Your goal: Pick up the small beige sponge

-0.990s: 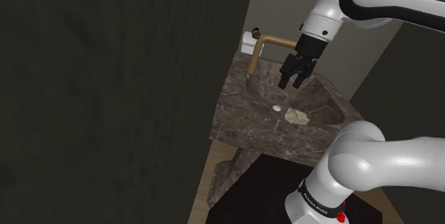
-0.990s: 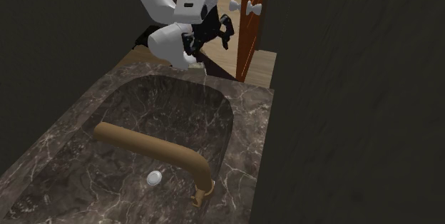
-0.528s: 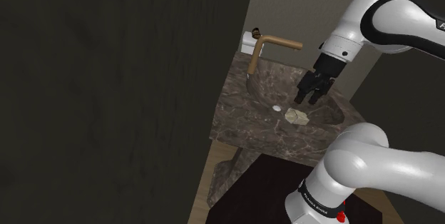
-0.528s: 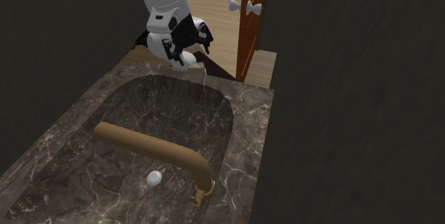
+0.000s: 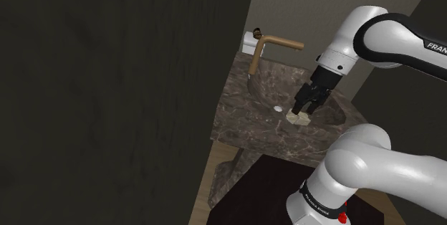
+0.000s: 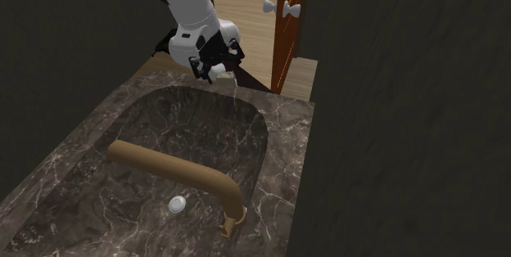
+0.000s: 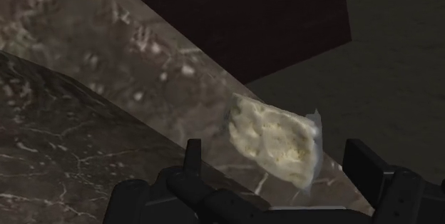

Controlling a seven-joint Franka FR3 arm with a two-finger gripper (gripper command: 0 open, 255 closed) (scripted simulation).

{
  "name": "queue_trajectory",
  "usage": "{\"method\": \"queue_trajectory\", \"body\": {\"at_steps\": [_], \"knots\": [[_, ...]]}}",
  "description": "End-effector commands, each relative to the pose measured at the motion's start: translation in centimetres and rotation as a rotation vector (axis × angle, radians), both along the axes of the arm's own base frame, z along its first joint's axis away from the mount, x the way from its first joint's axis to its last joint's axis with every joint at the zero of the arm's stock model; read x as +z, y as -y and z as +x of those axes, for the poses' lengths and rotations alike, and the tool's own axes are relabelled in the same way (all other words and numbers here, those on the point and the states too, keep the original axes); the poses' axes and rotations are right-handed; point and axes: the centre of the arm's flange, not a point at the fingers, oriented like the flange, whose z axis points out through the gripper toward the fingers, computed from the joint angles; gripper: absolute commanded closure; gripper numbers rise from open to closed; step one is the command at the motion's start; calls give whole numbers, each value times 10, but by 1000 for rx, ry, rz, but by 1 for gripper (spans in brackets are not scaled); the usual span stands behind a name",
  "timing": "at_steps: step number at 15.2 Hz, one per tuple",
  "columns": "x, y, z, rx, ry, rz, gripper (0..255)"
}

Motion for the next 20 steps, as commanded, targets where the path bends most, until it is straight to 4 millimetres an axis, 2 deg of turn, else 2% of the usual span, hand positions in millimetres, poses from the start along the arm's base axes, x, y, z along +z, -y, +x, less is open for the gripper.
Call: {"method": "queue_trajectory", "body": {"at_steps": [1, 10, 20], "knots": [[-2, 0, 0, 0, 0, 0, 255], [-2, 0, 0, 0, 0, 0, 255], [51, 0, 0, 0, 0, 0, 255]]}}
